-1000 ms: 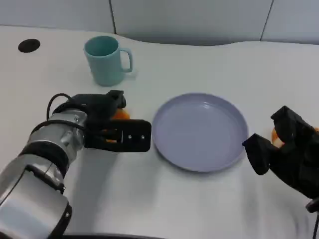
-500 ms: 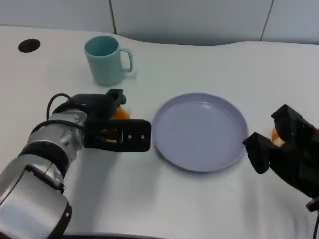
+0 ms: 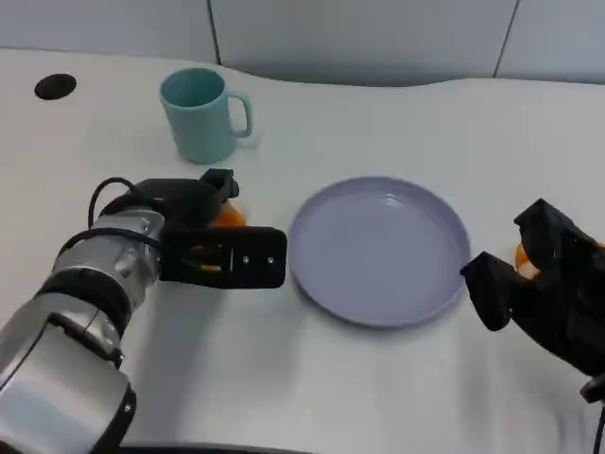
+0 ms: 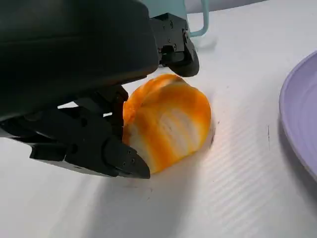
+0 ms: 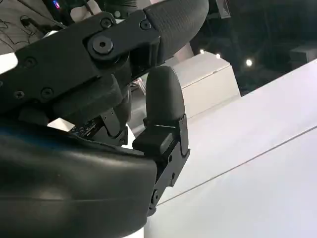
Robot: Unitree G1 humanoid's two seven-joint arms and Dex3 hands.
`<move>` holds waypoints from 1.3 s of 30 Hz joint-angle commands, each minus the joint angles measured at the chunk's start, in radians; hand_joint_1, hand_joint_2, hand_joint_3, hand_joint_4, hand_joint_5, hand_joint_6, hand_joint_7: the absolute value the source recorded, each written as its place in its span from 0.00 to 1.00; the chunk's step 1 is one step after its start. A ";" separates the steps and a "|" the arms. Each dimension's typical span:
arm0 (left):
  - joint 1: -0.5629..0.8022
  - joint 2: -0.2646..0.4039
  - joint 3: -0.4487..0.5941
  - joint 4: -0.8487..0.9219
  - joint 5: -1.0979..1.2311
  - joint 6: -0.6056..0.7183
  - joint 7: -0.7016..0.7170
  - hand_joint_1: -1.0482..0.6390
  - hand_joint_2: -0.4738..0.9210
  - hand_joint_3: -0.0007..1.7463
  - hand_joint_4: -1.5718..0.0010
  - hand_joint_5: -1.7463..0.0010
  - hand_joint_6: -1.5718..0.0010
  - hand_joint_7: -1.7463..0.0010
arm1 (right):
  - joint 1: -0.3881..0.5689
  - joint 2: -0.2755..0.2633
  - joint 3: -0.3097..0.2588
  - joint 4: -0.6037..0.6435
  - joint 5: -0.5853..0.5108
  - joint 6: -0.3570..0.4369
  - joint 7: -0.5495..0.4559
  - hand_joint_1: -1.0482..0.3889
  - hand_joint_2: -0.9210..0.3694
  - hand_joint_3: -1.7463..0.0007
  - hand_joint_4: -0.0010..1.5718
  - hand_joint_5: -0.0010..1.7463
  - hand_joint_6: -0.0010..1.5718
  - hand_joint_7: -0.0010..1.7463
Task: Grasp the bread from the table and place it into the plate.
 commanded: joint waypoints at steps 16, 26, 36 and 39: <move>0.000 0.013 -0.008 0.004 0.008 0.000 0.020 0.57 0.95 0.00 0.57 0.09 0.50 0.39 | 0.002 -0.010 -0.009 -0.003 0.006 -0.004 0.002 0.45 0.05 1.00 0.56 1.00 0.43 1.00; 0.004 0.016 0.001 0.005 0.002 -0.008 0.019 0.58 0.95 0.00 0.59 0.12 0.56 0.31 | -0.002 -0.016 -0.008 0.006 0.008 0.000 0.011 0.45 0.05 1.00 0.55 1.00 0.43 0.99; 0.006 0.017 0.009 0.006 -0.004 -0.013 0.011 0.59 0.95 0.00 0.60 0.06 0.60 0.21 | 0.002 -0.011 -0.007 -0.006 0.003 -0.002 -0.002 0.45 0.05 1.00 0.56 1.00 0.42 1.00; 0.006 0.017 0.012 0.006 -0.006 -0.013 0.012 0.59 0.95 0.00 0.59 0.08 0.59 0.25 | 0.002 -0.013 -0.007 -0.009 0.005 0.008 -0.007 0.45 0.05 1.00 0.56 1.00 0.42 1.00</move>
